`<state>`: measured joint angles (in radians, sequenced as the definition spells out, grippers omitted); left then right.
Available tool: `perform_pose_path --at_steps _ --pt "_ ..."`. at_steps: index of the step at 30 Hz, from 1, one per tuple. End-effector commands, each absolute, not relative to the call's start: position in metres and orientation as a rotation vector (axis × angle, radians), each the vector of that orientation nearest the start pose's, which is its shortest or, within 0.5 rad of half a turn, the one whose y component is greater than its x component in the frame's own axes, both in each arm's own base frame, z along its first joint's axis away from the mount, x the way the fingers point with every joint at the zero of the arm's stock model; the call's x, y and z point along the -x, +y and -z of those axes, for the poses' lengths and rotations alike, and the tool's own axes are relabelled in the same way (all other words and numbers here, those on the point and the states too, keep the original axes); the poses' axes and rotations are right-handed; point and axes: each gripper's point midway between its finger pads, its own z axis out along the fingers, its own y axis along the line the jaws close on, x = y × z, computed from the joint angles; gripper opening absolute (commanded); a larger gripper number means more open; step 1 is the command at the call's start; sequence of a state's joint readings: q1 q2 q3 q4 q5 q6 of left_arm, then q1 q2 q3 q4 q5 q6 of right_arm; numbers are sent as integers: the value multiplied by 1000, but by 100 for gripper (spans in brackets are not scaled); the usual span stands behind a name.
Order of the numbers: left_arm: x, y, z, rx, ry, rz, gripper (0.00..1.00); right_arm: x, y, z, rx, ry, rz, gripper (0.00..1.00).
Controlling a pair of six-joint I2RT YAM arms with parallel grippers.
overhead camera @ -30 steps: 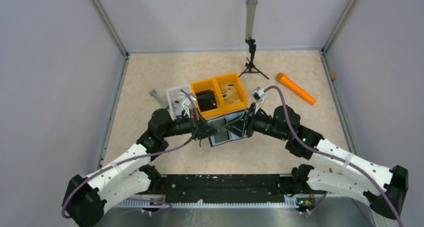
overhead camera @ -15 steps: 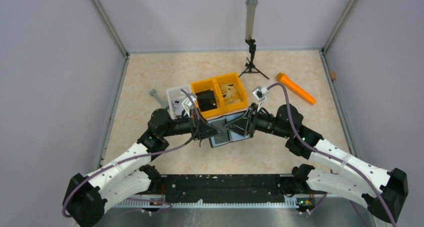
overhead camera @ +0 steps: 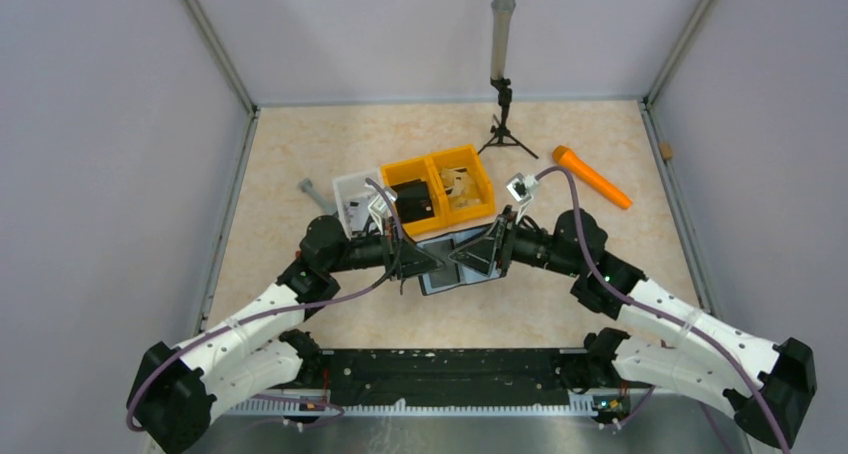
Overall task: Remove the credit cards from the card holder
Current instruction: Remove the credit card from the card holder.
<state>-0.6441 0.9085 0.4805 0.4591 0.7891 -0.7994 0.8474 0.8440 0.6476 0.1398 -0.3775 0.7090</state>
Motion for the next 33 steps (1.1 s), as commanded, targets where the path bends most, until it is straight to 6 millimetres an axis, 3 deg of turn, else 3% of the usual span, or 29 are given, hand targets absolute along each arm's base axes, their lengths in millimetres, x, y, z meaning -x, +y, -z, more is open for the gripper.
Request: perform_pose_path --at_steps 1,11,18,33 --pt "-136 -287 -275 -647 1629 1674 1 -151 293 -301 421 1707 -1446 43" --pt "-136 -286 -276 -644 1626 1679 0 -143 300 -303 458 1707 -1519 41" --pt "-138 -285 -273 -631 1639 1667 0 -153 288 -309 403 1691 -1432 51" --pt "-134 -285 -283 -657 1603 1699 0 -143 305 -296 473 1738 -1533 45"
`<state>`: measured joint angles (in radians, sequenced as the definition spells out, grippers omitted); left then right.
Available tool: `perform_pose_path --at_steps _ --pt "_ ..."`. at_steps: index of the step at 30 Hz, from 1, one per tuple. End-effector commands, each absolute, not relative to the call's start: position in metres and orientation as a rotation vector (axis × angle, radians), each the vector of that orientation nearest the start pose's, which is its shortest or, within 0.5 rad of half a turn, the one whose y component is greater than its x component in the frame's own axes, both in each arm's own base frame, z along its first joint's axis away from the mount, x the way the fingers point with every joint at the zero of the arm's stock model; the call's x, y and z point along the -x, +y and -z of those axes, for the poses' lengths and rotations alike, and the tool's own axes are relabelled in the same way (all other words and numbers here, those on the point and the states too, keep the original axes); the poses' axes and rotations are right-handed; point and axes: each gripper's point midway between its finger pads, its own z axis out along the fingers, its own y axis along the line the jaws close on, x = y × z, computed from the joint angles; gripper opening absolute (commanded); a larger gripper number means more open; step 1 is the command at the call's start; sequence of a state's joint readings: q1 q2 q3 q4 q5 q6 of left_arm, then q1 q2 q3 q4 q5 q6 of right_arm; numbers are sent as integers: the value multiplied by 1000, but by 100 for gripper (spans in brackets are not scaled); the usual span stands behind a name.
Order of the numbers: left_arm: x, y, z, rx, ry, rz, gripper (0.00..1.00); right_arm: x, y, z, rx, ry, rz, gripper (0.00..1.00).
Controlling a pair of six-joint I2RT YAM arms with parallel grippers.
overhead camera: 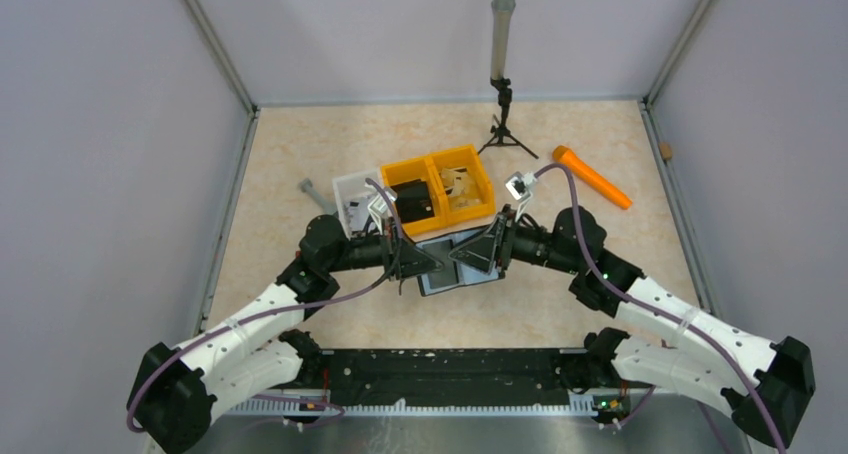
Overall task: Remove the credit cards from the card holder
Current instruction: Remove the credit card from the card holder.
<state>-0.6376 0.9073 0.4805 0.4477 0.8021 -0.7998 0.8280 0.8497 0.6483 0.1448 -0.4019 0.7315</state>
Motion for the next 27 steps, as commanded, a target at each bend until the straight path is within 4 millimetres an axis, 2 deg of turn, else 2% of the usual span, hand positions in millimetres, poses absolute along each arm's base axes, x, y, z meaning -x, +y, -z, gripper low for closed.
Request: perform_pose_path --at_steps 1,7,17,27 --pt "-134 -285 -283 -657 1602 1700 0 -143 306 -296 477 1737 -1538 45" --pt "-128 -284 -289 -685 1561 1727 0 -141 310 -293 496 1748 -1566 42" --pt "-135 -286 -286 -663 1587 1739 2 -121 314 -310 590 1648 -1727 16" --pt "-143 -286 -284 -645 1610 1712 10 -117 316 -306 618 1651 -1759 17"
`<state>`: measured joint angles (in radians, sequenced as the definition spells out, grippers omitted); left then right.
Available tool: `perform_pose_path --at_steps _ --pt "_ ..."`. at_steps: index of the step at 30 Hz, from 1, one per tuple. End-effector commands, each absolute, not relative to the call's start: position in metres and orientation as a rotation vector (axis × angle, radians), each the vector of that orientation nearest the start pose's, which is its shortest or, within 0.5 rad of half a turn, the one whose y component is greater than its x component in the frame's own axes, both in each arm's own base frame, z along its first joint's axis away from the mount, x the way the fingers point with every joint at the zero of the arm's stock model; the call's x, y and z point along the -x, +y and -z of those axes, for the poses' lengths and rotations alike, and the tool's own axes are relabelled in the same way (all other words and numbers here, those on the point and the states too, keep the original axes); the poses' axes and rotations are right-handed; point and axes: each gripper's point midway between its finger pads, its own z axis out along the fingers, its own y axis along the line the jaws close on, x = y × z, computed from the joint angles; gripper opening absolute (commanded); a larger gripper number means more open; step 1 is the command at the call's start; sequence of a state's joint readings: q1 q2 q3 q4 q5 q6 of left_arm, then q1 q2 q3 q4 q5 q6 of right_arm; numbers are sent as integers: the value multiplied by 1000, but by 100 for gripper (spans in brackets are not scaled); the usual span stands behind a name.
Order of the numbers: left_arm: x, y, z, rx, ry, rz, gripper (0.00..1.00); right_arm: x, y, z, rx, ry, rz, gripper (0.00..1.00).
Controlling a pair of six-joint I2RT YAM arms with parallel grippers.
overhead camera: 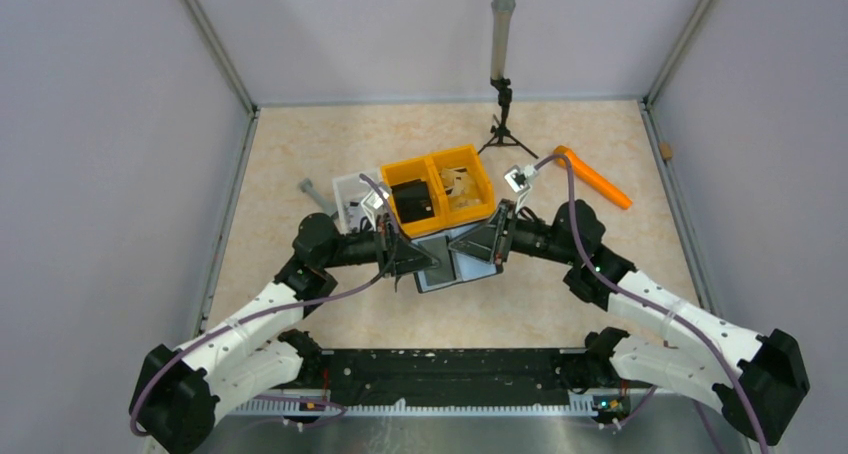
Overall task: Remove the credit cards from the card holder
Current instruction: Remove the credit card from the card holder.
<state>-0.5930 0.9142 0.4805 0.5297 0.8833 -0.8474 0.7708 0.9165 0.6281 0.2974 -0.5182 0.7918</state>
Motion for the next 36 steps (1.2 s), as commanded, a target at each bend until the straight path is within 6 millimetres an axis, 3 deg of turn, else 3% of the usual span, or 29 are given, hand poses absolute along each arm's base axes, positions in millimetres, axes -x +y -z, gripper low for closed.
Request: perform_pose_path --at_steps 1,3,7,11,22,27,32,36 --pt "-143 -286 -283 -643 1615 1713 8 -118 316 -306 616 1652 -1759 17" --pt "-144 -285 -281 -640 1619 1713 2 -117 315 -307 615 1645 -1764 18" --pt "-146 -284 -277 -622 1639 1710 3 -117 312 -311 602 1622 -1782 33" --pt "-148 -283 -275 -610 1645 1712 14 -114 311 -314 601 1612 -1812 32" --pt "-152 -283 -273 -591 1662 1711 12 -118 313 -303 600 1664 -1788 30" --pt "-150 -282 -276 -591 1659 1755 12 -113 314 -291 736 1682 -1727 33" --pt "-147 -279 -283 -597 1644 1805 16 -99 310 -283 896 1640 -1723 46" --pt "-144 -278 -288 -608 1617 1833 21 -100 310 -273 910 1666 -1696 49"
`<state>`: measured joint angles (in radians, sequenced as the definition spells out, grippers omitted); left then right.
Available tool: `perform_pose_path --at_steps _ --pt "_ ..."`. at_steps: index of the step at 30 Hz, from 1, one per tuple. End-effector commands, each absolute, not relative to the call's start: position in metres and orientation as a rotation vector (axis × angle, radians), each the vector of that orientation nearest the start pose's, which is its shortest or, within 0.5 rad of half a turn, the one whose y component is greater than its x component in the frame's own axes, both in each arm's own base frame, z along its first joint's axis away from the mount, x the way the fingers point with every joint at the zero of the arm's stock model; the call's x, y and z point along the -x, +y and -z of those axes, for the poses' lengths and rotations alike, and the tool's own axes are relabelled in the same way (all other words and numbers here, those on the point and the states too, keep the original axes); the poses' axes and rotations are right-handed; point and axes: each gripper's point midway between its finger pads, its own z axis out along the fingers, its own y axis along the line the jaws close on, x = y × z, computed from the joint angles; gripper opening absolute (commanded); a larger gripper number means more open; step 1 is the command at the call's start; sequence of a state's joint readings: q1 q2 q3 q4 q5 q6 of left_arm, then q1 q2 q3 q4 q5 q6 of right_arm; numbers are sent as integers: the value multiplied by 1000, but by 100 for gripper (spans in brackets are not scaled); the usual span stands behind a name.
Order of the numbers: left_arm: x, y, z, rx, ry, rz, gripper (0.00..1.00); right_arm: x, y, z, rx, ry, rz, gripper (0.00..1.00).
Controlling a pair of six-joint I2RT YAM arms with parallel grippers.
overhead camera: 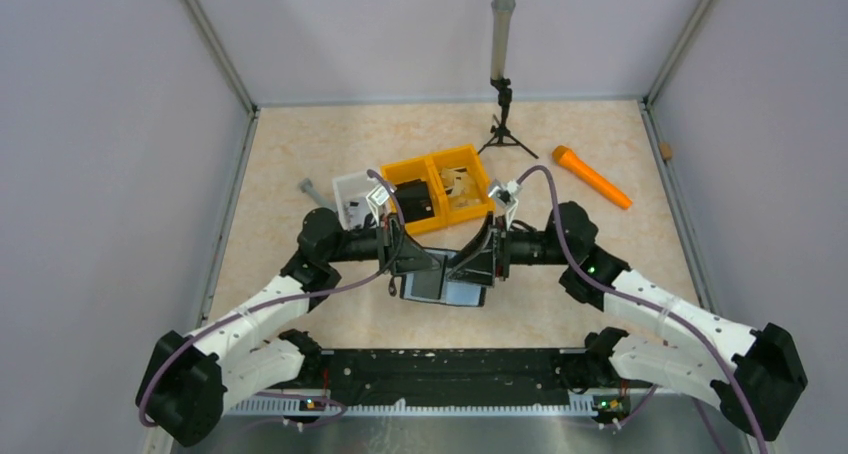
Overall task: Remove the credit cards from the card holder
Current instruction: Remove the credit card from the card holder.
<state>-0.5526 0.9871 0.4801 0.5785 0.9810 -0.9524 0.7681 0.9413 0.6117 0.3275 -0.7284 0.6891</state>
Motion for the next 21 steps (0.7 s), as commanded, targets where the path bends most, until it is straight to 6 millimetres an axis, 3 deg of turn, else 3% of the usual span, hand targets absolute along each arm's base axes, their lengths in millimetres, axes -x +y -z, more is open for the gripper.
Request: perform_pose_path --at_steps 1,3,6,11,21 --pt "-144 -278 -289 -611 1616 1835 22 -100 311 -273 904 1672 -1702 49" --pt "-145 -279 -288 -612 1615 1833 21 -101 313 -273 882 1681 -1730 49" --pt "-146 -279 -285 -612 1618 1834 1 -105 317 -272 826 1713 -1760 49" --pt "-149 -280 -278 -599 1642 1835 0 -118 319 -268 707 1744 -1737 50" --pt "-160 -280 -275 -494 1636 1817 0 -125 323 -267 598 1730 -1791 52"
